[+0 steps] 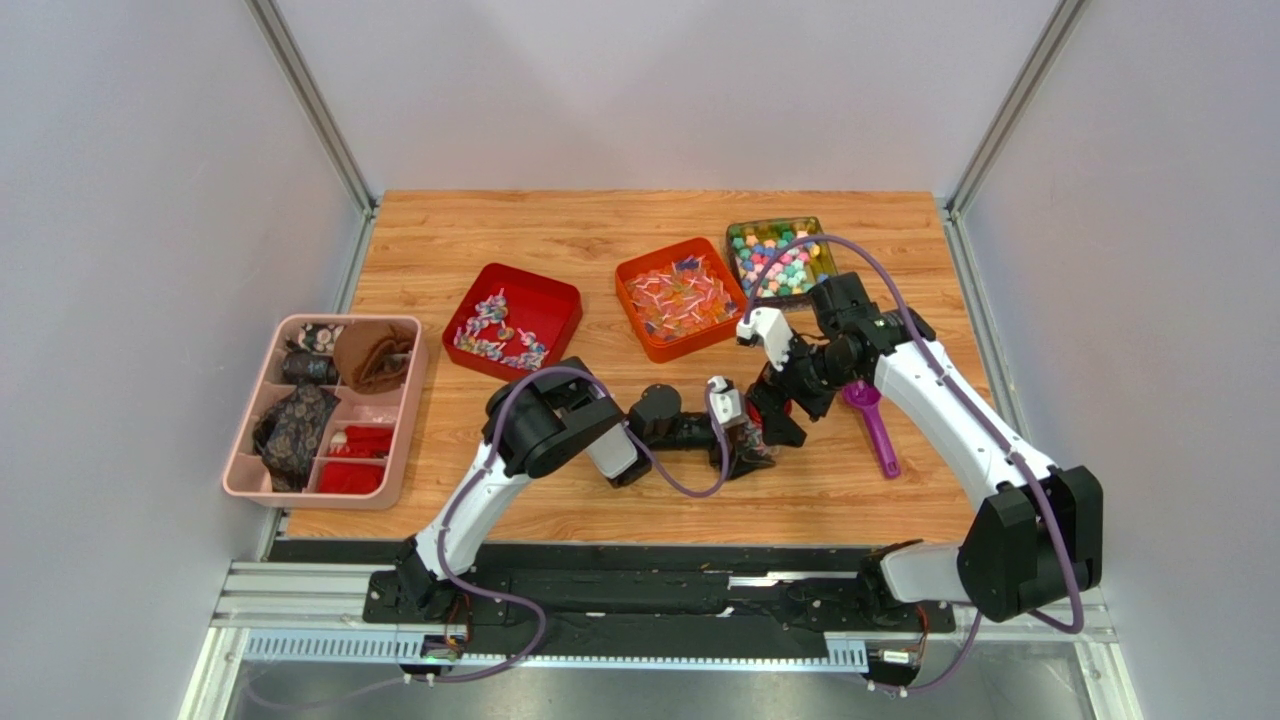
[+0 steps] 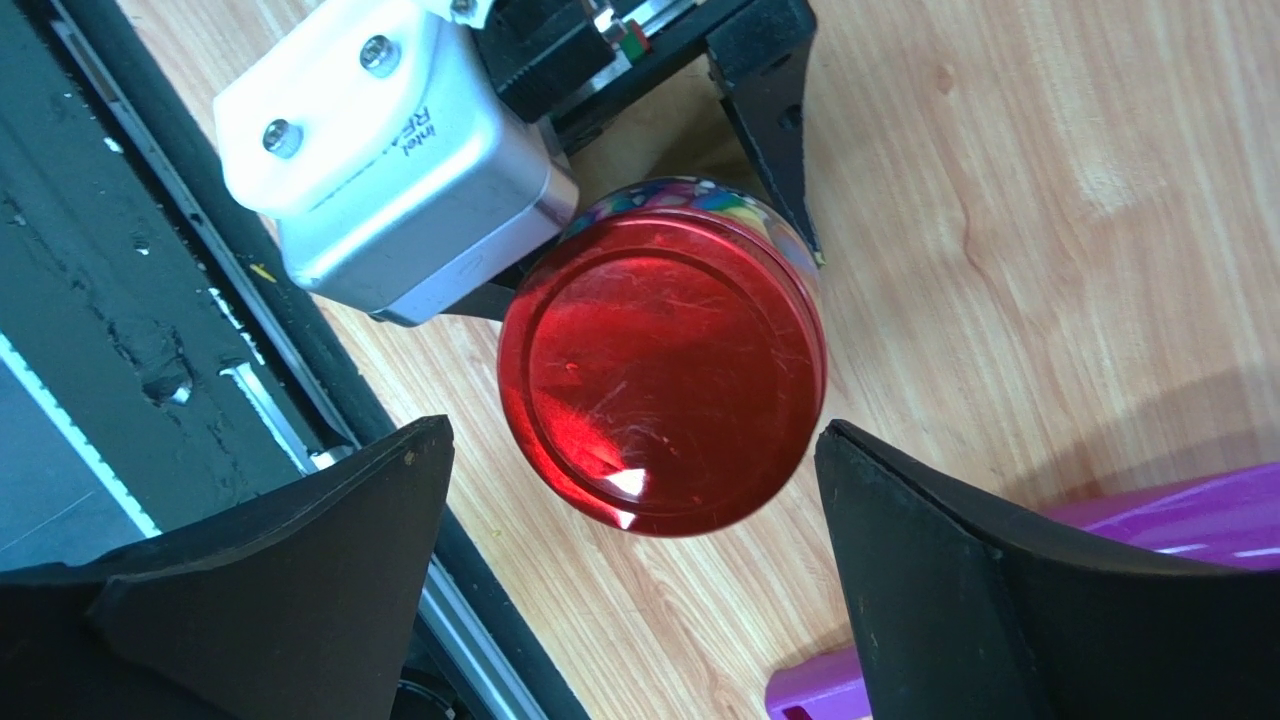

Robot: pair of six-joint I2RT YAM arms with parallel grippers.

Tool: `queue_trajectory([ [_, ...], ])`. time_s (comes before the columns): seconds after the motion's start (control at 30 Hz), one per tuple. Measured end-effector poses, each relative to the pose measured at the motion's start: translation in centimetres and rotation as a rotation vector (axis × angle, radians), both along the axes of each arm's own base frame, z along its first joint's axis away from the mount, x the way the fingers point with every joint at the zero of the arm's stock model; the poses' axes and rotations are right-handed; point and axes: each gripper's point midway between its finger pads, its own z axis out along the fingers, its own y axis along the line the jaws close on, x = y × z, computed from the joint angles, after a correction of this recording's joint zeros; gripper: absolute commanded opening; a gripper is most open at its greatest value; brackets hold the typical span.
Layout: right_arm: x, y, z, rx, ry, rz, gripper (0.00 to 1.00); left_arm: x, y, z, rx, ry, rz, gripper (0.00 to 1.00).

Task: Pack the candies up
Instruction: Close the bottle lid on the packing bottle.

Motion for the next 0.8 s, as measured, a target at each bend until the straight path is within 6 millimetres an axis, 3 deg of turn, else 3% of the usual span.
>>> queue_trajectory([
  [0.43,1.5,-0.8,1.2,-0.053,-0.123,-0.028,1.00,0.2,-0.1,0.0,0.003,0.002,0.004,0.58],
  [0.8,1.7,1.2,2.2,-0.078,-0.240,0.058,0.96,0.3,-0.3,0.0,0.009,0.006,0.004,0.58],
])
